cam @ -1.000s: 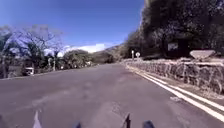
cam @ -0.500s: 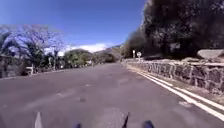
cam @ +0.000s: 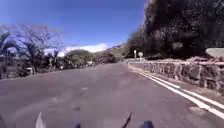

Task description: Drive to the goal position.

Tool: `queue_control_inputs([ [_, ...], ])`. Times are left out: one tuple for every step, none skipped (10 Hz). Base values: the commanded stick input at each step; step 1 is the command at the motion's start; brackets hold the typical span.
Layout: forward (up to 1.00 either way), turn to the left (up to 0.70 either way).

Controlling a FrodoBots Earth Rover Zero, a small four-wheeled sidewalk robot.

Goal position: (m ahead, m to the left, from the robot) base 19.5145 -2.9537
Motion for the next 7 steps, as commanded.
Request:
queue_control_inputs([
  [0.50,0.00],
  [0.50,0.00],
  [0.50,0.00],
  [0.50,0.00],
  [0.50,0.00],
  [0.50,0.00],
  [0.50,0.00],
])
